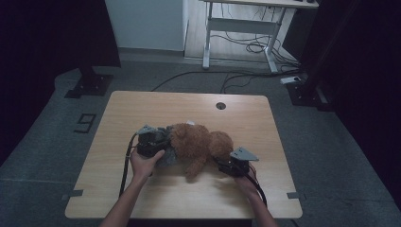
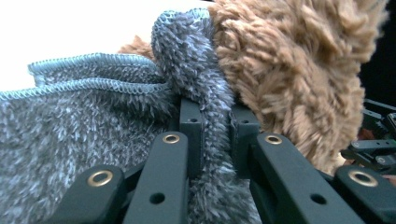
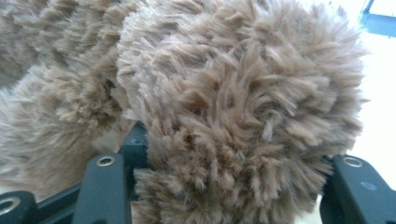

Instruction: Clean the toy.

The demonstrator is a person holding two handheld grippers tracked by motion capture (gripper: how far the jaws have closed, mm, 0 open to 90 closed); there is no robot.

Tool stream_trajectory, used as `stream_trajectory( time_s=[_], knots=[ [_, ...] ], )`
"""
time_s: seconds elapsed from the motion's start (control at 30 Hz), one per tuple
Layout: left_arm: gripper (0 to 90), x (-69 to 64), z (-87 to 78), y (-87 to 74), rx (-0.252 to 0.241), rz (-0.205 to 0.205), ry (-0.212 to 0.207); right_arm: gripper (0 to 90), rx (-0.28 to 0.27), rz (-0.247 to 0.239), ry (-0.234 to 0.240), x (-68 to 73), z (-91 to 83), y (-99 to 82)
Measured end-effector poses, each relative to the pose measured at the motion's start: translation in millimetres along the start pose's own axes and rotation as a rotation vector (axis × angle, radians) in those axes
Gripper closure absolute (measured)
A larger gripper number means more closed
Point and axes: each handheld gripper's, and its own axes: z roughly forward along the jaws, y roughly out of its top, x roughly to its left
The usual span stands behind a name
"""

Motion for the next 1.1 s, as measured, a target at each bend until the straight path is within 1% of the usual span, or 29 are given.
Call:
stream_trajectory(
  time_s=[0.03, 0.07, 0.1, 0.13, 0.17, 0.23, 0.3, 0.33, 0.37, 0.47, 0.5, 0.57, 0.63, 0.67, 0.7, 0.73, 0.77, 0.8, 0.83, 0.87, 0.9, 0.93, 0.97, 1.03, 1.1],
  knots=[
    [79.2, 2.4, 0.4, -0.3, 0.001, -0.006, 0.002, 37.9, -0.008, -0.006, 0.000, -0.5, 4.7, -0.6],
    [79.1, 6.0, 0.6, -1.4, 0.011, -0.023, 0.000, 36.6, -0.011, -0.007, 0.000, -1.3, 6.8, -1.4],
    [79.0, 7.9, -0.5, -2.6, 0.015, -0.032, 0.001, 34.7, -0.009, 0.000, 0.004, -3.1, 8.4, -2.4],
    [78.9, 9.1, -3.1, -3.4, 0.015, -0.030, 0.000, 33.6, -0.007, 0.006, 0.010, -4.1, 7.7, -2.3],
    [78.8, 9.9, -6.8, -3.4, 0.007, -0.030, -0.003, 32.7, -0.002, -0.003, 0.018, -4.5, 5.8, -2.0],
    [78.7, 10.1, -17.2, 0.4, -0.027, -0.030, -0.004, 29.8, 0.014, -0.025, 0.034, -4.7, 2.1, -2.6],
    [78.5, 7.2, -26.1, 8.9, -0.048, -0.009, 0.010, 26.5, 0.032, -0.042, 0.038, -4.7, -1.2, -4.2],
    [78.5, 2.5, -31.0, 17.3, -0.062, 0.018, 0.019, 25.4, 0.038, -0.051, 0.040, -4.4, -2.5, -4.5],
    [78.5, -2.6, -33.5, 24.9, -0.072, 0.033, 0.018, 24.2, 0.045, -0.061, 0.038, -2.8, -4.2, -4.5],
    [78.4, -20.8, -32.6, 47.5, -0.086, 0.083, 0.003, 23.4, 0.052, -0.078, 0.038, 1.1, -6.5, -4.1],
    [78.3, -30.3, -28.5, 57.3, -0.084, 0.107, -0.006, 23.0, 0.053, -0.083, 0.035, 1.8, -6.9, -4.0],
    [78.0, -43.6, -18.1, 69.2, -0.067, 0.139, -0.013, 22.2, 0.058, -0.077, 0.037, 1.6, -7.9, -4.2],
    [77.8, -56.2, 0.0, 78.2, -0.023, 0.168, -0.013, 21.9, 0.060, -0.066, 0.040, 0.6, -8.6, -4.4],
    [77.7, -61.8, 13.5, 80.4, 0.016, 0.173, -0.015, 21.8, 0.060, -0.064, 0.041, 0.1, -8.8, -4.6],
    [77.4, -64.3, 22.1, 80.5, 0.043, 0.175, -0.013, 21.5, 0.061, -0.067, 0.040, -0.5, -8.8, -4.9],
    [77.3, -66.7, 37.2, 78.2, 0.099, 0.170, -0.020, 21.3, 0.061, -0.069, 0.038, -0.9, -8.8, -4.9],
    [76.7, -66.7, 50.0, 74.6, 0.166, 0.162, -0.036, 21.0, 0.065, -0.068, 0.038, -1.4, -9.0, -5.0],
    [76.0, -66.4, 62.3, 68.6, 0.224, 0.153, -0.045, 20.8, 0.067, -0.064, 0.039, -2.0, -9.1, -5.1],
    [76.0, -66.3, 69.6, 63.0, 0.253, 0.156, -0.038, 20.8, 0.068, -0.058, 0.038, -2.5, -9.0, -5.2],
    [76.2, -65.8, 76.9, 53.6, 0.263, 0.174, -0.014, 20.8, 0.069, -0.057, 0.037, -3.0, -9.0, -5.3],
    [76.7, -65.1, 79.0, 48.4, 0.265, 0.182, 0.007, 21.1, 0.075, -0.059, 0.033, -4.2, -8.9, -5.9],
    [77.3, -62.8, 78.8, 41.0, 0.254, 0.188, 0.025, 22.2, 0.078, -0.059, 0.032, -4.8, -9.2, -6.5],
    [77.7, -61.1, 76.3, 37.8, 0.239, 0.188, 0.028, 23.6, 0.082, -0.048, 0.039, -6.6, -9.8, -7.1],
    [78.3, -54.9, 65.3, 31.5, 0.206, 0.159, 0.011, 26.6, 0.095, -0.025, 0.047, -9.7, -10.5, -8.1],
    [78.4, -52.4, 60.1, 28.3, 0.196, 0.143, 0.000, 28.6, 0.094, -0.011, 0.059, -11.3, -11.1, -10.8]
  ],
)
